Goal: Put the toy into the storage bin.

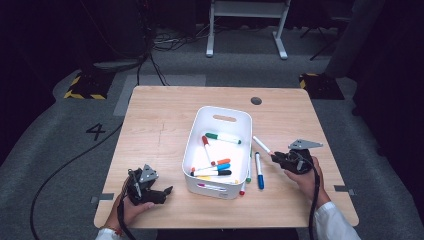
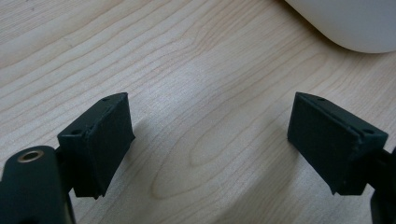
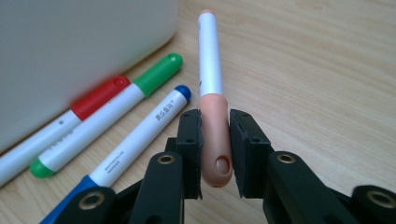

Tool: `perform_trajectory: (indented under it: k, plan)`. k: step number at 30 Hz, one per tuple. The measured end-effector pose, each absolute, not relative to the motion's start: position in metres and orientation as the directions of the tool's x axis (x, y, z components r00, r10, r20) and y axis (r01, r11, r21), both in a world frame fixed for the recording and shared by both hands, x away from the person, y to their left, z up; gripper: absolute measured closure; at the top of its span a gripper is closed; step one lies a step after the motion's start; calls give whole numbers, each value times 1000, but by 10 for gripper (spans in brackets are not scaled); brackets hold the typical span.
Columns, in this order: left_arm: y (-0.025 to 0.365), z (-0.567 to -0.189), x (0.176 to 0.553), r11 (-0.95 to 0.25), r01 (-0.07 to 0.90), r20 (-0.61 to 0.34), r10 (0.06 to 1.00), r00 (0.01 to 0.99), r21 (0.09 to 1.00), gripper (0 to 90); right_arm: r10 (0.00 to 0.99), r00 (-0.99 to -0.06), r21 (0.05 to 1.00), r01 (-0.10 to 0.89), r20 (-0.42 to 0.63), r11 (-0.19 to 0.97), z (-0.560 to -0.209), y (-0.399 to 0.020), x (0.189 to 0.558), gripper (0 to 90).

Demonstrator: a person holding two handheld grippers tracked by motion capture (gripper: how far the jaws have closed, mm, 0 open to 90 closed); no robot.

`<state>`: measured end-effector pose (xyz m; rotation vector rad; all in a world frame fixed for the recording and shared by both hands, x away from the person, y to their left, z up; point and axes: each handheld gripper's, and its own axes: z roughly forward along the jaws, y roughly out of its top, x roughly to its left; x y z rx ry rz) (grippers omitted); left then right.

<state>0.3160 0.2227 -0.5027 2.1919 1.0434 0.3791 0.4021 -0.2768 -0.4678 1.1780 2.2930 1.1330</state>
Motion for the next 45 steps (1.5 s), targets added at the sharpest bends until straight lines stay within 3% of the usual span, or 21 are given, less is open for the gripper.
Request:
perform_trajectory:
  k: [24,45]
  plan:
    - [223,-503,316,-454,575,-25,770,638,680,142,709,-705,878,332,-12,345,-364,-266,381,751]
    - [223,-503,316,-454,575,-25,770,638,681,142,503,-860,817,229,-85,530,-345,-167,372,751]
